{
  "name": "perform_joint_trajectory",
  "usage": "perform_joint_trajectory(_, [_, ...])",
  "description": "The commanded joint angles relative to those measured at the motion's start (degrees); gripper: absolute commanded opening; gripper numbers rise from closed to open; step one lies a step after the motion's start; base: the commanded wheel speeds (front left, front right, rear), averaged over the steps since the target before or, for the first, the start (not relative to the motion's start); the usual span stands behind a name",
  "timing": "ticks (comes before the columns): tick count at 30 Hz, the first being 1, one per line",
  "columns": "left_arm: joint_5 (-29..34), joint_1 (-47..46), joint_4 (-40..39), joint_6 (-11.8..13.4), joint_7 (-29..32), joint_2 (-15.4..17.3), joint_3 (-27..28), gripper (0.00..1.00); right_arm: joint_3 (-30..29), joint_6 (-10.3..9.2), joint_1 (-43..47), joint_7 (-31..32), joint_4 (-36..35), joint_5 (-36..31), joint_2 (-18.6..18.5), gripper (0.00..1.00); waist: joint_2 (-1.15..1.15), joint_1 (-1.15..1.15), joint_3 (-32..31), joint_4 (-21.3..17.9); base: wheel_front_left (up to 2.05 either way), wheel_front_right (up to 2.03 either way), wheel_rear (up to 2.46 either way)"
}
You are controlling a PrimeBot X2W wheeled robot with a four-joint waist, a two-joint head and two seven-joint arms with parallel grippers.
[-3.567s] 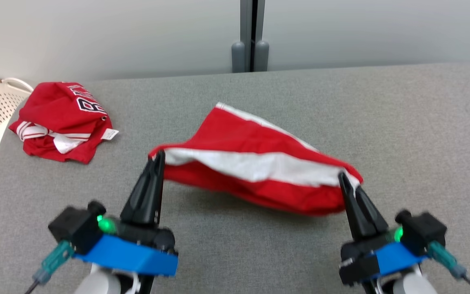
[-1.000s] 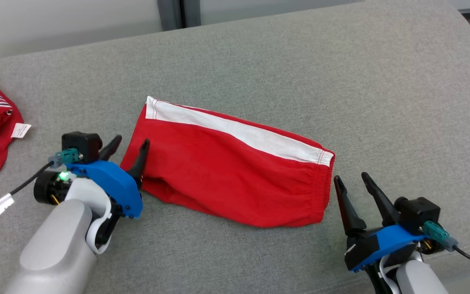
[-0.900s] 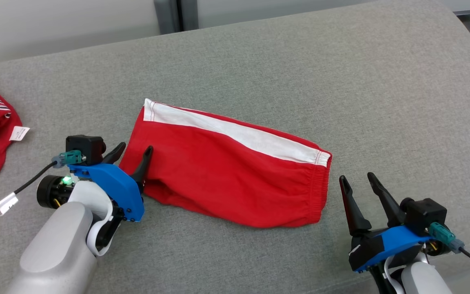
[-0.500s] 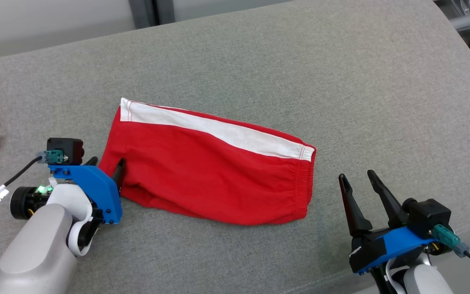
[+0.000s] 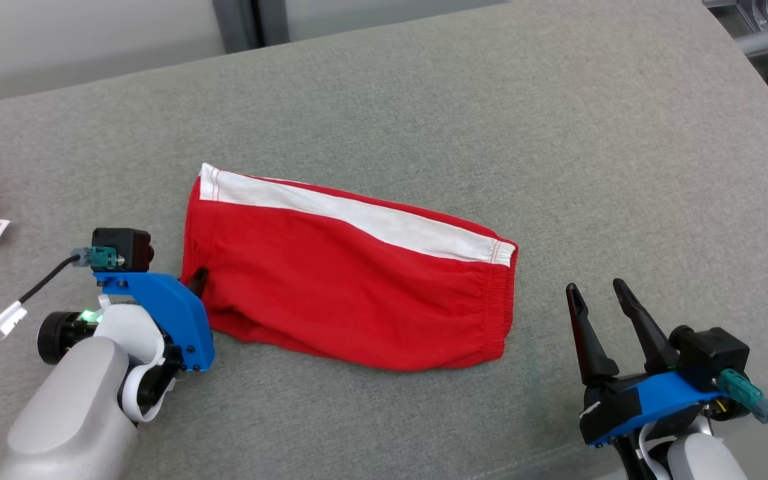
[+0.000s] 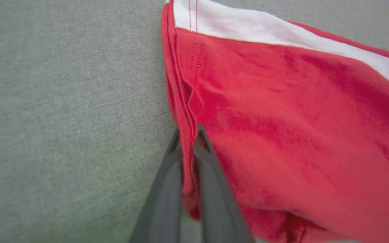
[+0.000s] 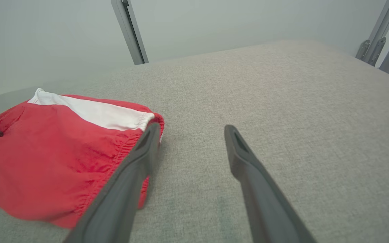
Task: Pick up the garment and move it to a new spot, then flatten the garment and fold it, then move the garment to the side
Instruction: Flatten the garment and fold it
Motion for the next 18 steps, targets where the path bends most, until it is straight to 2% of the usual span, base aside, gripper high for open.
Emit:
perform_joint_trajectory(1, [-0.54,1.0,-0.42,0.41,-0.63,0.07,0.41,0.0,-0.18,0.03,0.32,-0.34,0.1,-0.14,-0.11,1.0,0.0,0.0,-0.24,0.3,0.0,0.0,0.0])
perform_joint_trajectory(10, [-5.07,7.85,-6.79,3.11,-4.49,-2.66,3.72,0.0,-3.9,0.03,1.81,0.41,0.29,-1.64,-0.11,1.0,0.0,0.0,-4.06,5.59,0.0,0.0,0.0])
perform_joint_trajectory(18, [-7.22,17.0,-12.91,5.89,-6.83,-4.97,3.87,0.0,-6.02,0.02,2.92,2.24,-1.1,-2.87,-0.11,1.0,0.0,0.0,-6.68,9.73,0.0,0.0,0.0])
